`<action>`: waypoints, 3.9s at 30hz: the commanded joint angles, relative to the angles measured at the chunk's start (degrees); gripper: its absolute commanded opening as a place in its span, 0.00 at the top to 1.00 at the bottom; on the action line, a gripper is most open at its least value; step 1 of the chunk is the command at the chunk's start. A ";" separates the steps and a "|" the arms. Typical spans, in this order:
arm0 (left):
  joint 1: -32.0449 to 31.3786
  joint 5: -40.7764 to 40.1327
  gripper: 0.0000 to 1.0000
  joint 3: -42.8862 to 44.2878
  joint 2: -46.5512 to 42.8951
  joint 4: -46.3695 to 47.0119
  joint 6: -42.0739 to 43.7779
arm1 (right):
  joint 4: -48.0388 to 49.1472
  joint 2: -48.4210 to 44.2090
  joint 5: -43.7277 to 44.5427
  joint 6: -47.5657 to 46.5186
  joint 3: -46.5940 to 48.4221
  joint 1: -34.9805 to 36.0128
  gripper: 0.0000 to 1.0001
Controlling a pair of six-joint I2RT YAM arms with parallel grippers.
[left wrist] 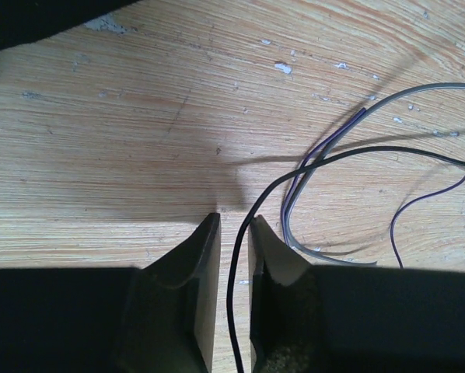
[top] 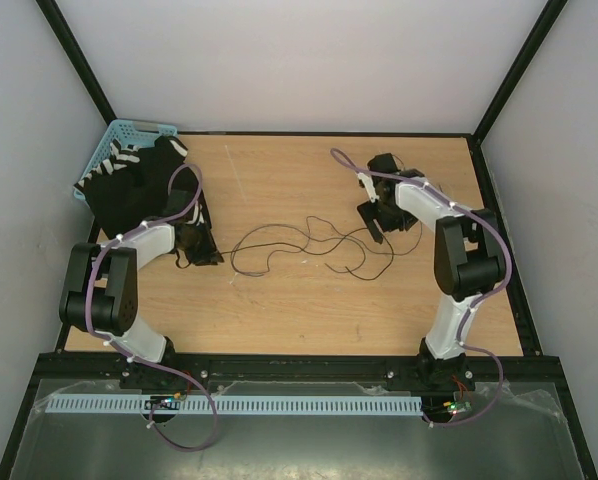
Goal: Zip-tie the wires
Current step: Straighten the cable at the center of the board, then pick up the cable at the center of the board.
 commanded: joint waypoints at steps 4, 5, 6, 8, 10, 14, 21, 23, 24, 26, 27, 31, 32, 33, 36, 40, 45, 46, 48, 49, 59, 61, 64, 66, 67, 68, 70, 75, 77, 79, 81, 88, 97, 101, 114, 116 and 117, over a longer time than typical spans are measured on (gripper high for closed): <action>-0.17 -1.10 0.69 0.24 0.07 0.64 -0.05 | -1.06 -6.91 -0.14 0.62 0.33 -0.26 0.12; -0.15 -1.15 0.67 0.08 -0.06 0.69 0.06 | -0.97 -7.47 -0.02 0.73 0.37 -0.26 0.10; -0.17 -1.26 0.64 -0.10 -0.24 0.67 0.11 | -0.55 -8.11 0.22 0.86 0.31 -0.23 0.09; -0.16 -1.18 0.59 -0.75 -0.96 0.65 -0.03 | 0.02 -9.13 0.21 1.01 0.10 -0.24 0.07; -0.16 -0.70 0.52 -1.24 -1.96 0.65 -0.19 | 0.75 -10.06 -0.42 1.11 -0.21 -0.24 0.06; -0.15 1.29 0.37 -0.75 -3.81 0.63 -0.38 | 2.01 -11.25 -1.60 1.52 -0.98 -0.24 0.06; -0.24 2.44 0.31 0.26 -4.89 0.71 -0.46 | 2.95 -11.71 -1.31 1.73 -2.01 -0.22 0.05; -0.23 2.88 0.30 0.38 -5.38 0.72 -0.45 | 3.32 -12.01 -1.80 1.89 -2.19 -0.22 0.05; -0.24 3.05 0.29 0.39 -5.90 0.79 -0.50 | 3.66 -12.17 -2.10 1.92 -2.28 -0.22 0.05; -0.20 3.35 0.27 0.39 -7.44 0.87 -0.45 | 4.40 -12.65 -2.23 2.20 -2.22 -0.22 0.05; -0.17 3.37 0.26 0.39 -8.43 0.81 -0.34 | 5.09 -12.91 -2.36 2.59 -2.37 -0.24 0.05; -0.15 4.22 0.15 0.71 -14.90 1.10 0.06 | 8.77 -13.95 -2.69 4.23 -2.27 -0.31 0.05; -0.15 4.35 0.09 0.88 -17.14 1.33 0.44 | 9.94 -14.08 -2.72 4.68 -2.30 -0.33 0.05; -0.15 4.22 0.03 1.02 -19.38 1.49 0.63 | 11.28 -14.09 -2.83 5.17 -2.23 -0.41 0.06; -0.15 3.31 0.01 1.84 -27.08 2.09 1.81 | 15.27 -13.21 -2.53 6.92 -1.75 -0.97 0.06; -0.06 3.00 0.01 2.40 -36.67 3.44 2.30 | 18.09 -8.50 2.08 9.79 1.29 -3.47 0.12; -0.01 7.23 0.01 2.12 -45.62 5.02 3.94 | 19.99 -0.48 2.66 10.64 8.22 -7.68 0.15; 0.00 8.11 0.01 2.04 -46.57 5.02 4.07 | 19.97 1.26 3.13 10.42 9.20 -7.88 0.16; 0.01 9.53 0.01 1.78 -48.01 5.09 4.13 | 19.99 4.04 3.74 11.29 12.08 -8.73 0.17; -0.04 10.20 0.01 1.58 -48.49 5.03 3.96 | 20.01 5.22 3.89 12.63 12.91 -9.43 0.20; -0.02 11.82 0.01 -1.72 -48.05 5.84 3.73 | 21.13 10.48 2.74 21.49 14.26 -14.51 0.36; 0.09 12.15 0.01 -1.87 -47.67 5.89 3.75 | 21.91 11.25 2.48 21.71 14.23 -14.52 0.36; 0.07 12.24 0.01 -2.22 -47.62 6.05 3.70 | 22.75 12.76 0.65 22.26 14.22 -14.47 0.36; 0.00 12.23 0.01 -2.25 -47.67 6.16 3.68 | 23.10 13.50 -0.84 22.68 14.23 -14.51 0.40; 0.00 12.25 0.01 -2.32 -47.61 6.18 3.69 | 23.17 13.74 -1.45 22.91 14.26 -14.48 0.44; -0.06 12.25 0.01 -2.32 -47.57 6.24 3.68 | 23.20 13.80 -1.83 23.17 14.24 -14.48 0.44; 0.02 12.25 0.01 -2.41 -47.46 6.34 3.64 | 23.55 13.86 -2.53 23.44 14.29 -14.48 0.47; 0.00 12.54 0.01 -2.36 -47.21 6.76 2.95 | 23.64 11.99 -3.20 22.36 13.50 -14.50 0.85; 0.02 13.22 0.01 -1.83 -47.00 7.39 2.58 | 23.62 9.00 -1.97 21.91 11.81 -14.33 0.91; -0.03 14.50 0.01 -0.79 -46.51 8.75 1.47 | 23.30 4.03 -0.06 21.17 10.80 -14.02 0.98; -0.06 16.20 0.01 0.45 -45.94 10.88 -0.53 | 23.34 -1.34 1.75 20.31 9.68 -13.23 1.00; -0.62 18.72 0.01 4.34 -43.81 15.77 -4.36 | 23.68 -17.88 6.35 15.15 8.81 -8.40 1.00; -3.34 22.89 0.01 9.08 -36.02 22.14 -5.51 | 29.91 -30.85 -20.06 15.28 13.69 -7.73 1.00; -6.16 23.07 0.01 10.94 -31.85 23.70 -4.92 | 38.11 -32.29 -27.58 16.92 16.65 -7.77 1.00; -15.38 19.52 0.01 10.81 -20.24 27.18 -0.14 | 44.92 -31.78 -35.77 19.53 32.81 -7.77 1.00; -16.29 18.77 0.01 10.89 -19.46 28.65 0.45 | 46.16 -33.05 -38.47 19.92 33.44 -7.78 1.00; -16.58 18.54 0.01 10.93 -19.27 29.50 0.61 | 46.62 -33.55 -38.75 19.89 33.75 -7.71 1.00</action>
